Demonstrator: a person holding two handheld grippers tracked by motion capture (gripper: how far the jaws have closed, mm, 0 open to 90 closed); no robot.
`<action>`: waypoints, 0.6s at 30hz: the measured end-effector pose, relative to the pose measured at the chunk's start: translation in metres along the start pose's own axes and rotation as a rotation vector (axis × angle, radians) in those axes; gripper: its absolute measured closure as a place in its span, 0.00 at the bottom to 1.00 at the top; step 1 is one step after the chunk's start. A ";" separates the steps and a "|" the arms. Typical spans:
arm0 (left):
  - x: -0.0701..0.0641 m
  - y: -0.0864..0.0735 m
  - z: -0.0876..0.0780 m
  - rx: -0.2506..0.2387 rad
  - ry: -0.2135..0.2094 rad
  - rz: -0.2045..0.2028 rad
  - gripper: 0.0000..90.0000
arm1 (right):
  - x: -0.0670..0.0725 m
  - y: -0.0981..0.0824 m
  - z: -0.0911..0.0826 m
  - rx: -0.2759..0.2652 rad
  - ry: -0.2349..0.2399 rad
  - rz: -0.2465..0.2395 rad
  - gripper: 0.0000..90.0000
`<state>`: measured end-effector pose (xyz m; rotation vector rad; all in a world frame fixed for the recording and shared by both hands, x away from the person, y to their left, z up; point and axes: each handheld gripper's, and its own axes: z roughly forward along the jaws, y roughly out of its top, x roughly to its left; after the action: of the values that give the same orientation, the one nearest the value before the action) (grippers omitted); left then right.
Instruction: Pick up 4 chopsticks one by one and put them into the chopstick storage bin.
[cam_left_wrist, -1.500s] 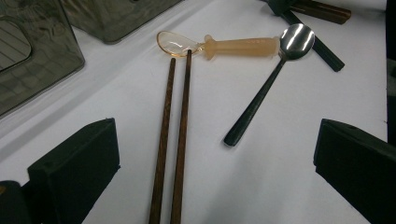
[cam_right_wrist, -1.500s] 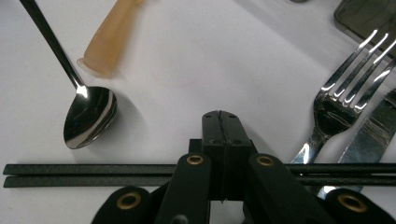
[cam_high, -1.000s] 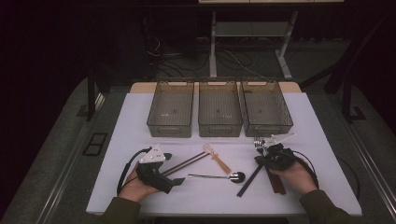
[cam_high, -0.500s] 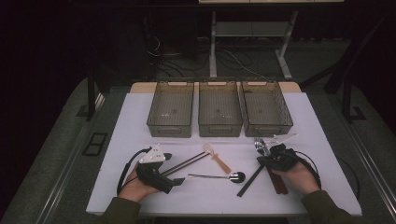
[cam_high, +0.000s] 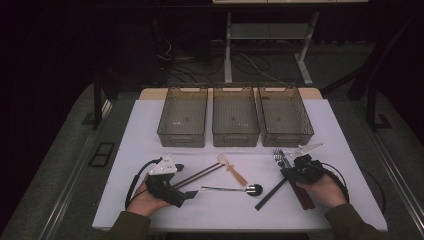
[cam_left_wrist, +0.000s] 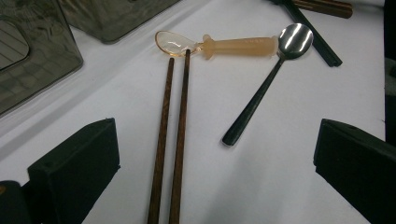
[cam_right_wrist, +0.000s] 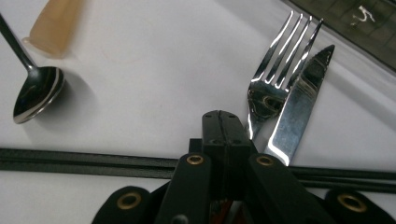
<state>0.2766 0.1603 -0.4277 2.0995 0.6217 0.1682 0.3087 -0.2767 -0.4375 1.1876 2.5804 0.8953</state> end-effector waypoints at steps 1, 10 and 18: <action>0.000 0.000 0.000 0.000 0.000 0.000 0.00 | 0.000 0.000 0.000 0.000 0.000 0.000 1.00; 0.000 0.000 0.000 0.001 0.000 0.002 0.00 | 0.002 -0.001 -0.008 -0.058 0.022 -0.013 1.00; 0.000 0.000 0.000 0.000 0.001 -0.004 0.00 | 0.028 -0.002 -0.015 -0.096 0.147 -0.137 0.94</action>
<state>0.2764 0.1605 -0.4275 2.0980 0.6262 0.1671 0.2825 -0.2642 -0.4237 0.9405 2.6584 1.1001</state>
